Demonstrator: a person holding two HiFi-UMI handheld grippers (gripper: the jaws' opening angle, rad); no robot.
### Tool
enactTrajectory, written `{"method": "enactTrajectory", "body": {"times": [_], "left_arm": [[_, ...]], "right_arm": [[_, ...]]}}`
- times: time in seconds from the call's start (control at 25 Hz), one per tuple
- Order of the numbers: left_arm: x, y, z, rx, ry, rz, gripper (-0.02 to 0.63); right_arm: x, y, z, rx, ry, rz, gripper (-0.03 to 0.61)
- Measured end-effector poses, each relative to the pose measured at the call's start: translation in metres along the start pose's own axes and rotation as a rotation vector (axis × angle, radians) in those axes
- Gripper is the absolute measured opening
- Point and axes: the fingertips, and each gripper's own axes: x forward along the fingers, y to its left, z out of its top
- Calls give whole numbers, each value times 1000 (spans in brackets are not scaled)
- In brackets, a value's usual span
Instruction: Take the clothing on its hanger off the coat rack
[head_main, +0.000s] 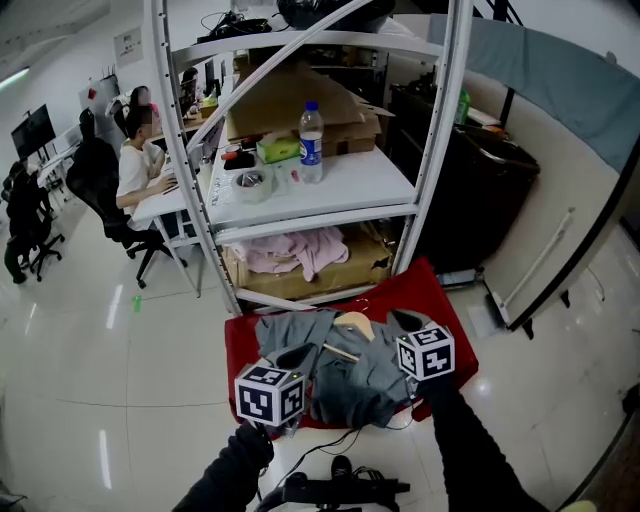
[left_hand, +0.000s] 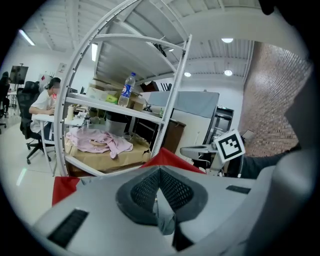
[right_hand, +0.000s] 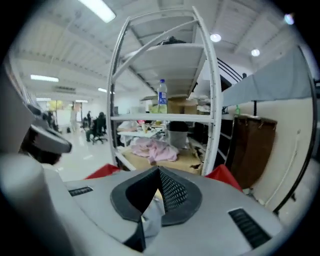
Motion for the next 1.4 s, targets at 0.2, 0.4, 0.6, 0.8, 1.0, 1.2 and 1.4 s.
{"method": "enactTrajectory", "body": {"times": [0.2,0.4,0.6,0.8,1.0,1.2,1.4], "left_arm": [[1,-18,23,14,-52,-49,-9],[-6,-34,43,38,-91,-86,-9],[-5,-43,49,71,-100,-106,-8],[-5,-51,54,101,-101,-113,-9],[-5,-58,56,103,-103,-118,-9],[0,-61,56,105,-102,-119,-8],[1,-60,57,108,-102,-117,-8]], "right_arm": [[-49,43,47,122,-131,123,-26],[-80,61,61,219,-181,127,-26],[-89,62,50,244,-183,102,-26],[-97,64,50,246,-191,103,-26],[-107,61,57,249,-210,95,-26],[-109,60,58,231,-210,100,-26],[-110,61,62,220,-217,107,-26]]}}
